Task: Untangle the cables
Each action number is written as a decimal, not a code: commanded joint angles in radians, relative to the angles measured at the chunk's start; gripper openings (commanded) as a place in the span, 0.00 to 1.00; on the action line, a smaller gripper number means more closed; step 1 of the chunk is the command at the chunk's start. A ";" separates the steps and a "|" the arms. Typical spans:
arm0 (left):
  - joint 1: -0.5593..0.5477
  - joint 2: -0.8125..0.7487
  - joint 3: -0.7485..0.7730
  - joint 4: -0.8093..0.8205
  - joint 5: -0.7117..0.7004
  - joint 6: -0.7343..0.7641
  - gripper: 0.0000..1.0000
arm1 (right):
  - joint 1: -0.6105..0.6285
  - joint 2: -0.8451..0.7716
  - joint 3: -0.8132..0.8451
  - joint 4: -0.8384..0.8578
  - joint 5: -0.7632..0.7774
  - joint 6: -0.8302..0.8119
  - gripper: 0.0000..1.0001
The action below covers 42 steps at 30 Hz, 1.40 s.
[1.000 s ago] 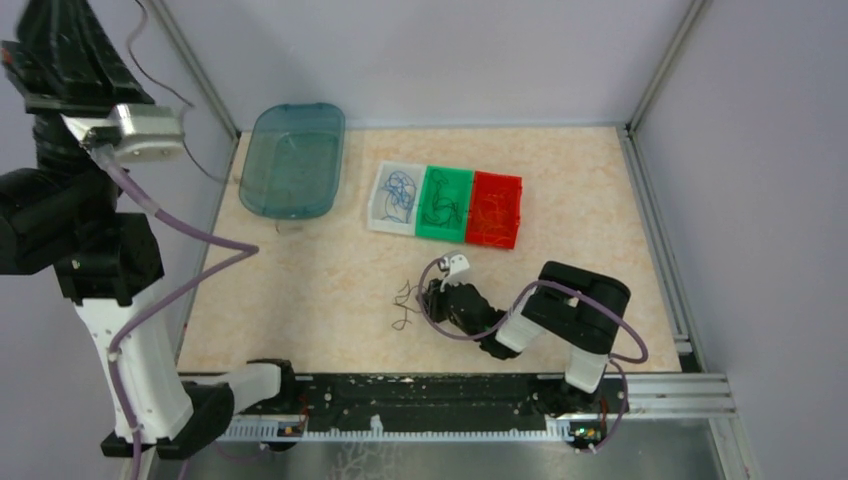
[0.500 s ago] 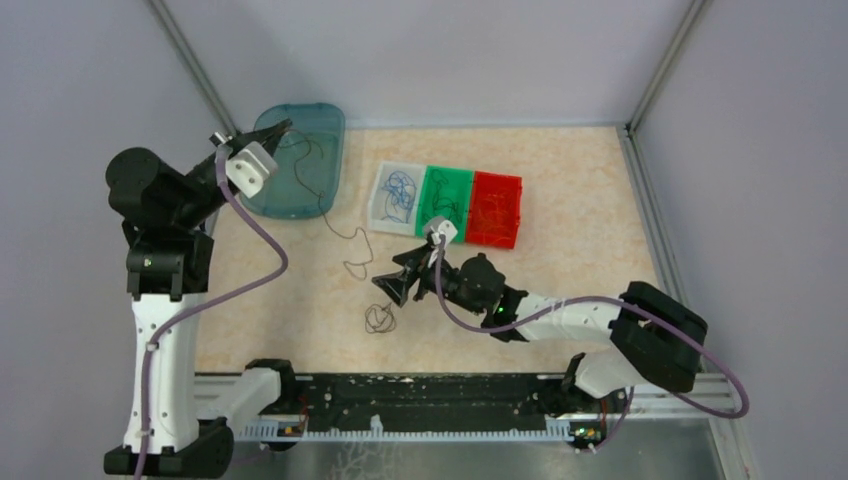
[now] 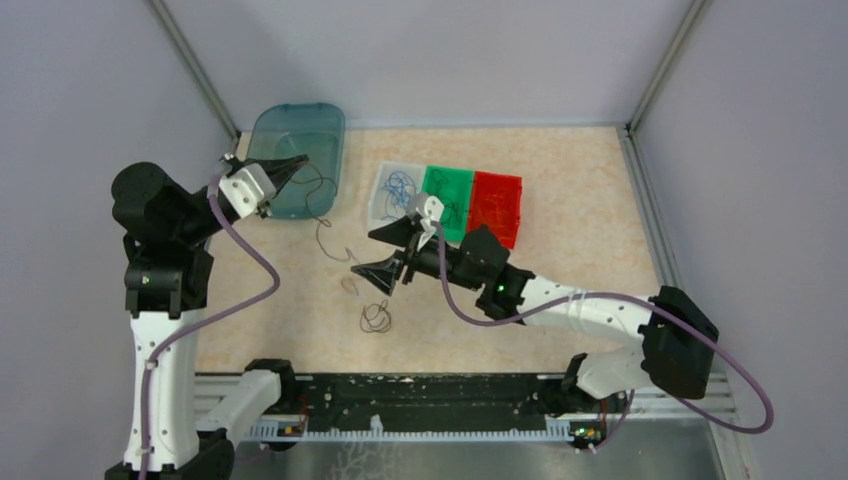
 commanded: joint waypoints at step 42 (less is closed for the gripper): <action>-0.003 0.005 -0.081 -0.075 -0.078 -0.280 0.07 | -0.019 0.231 0.297 0.066 -0.113 -0.029 0.00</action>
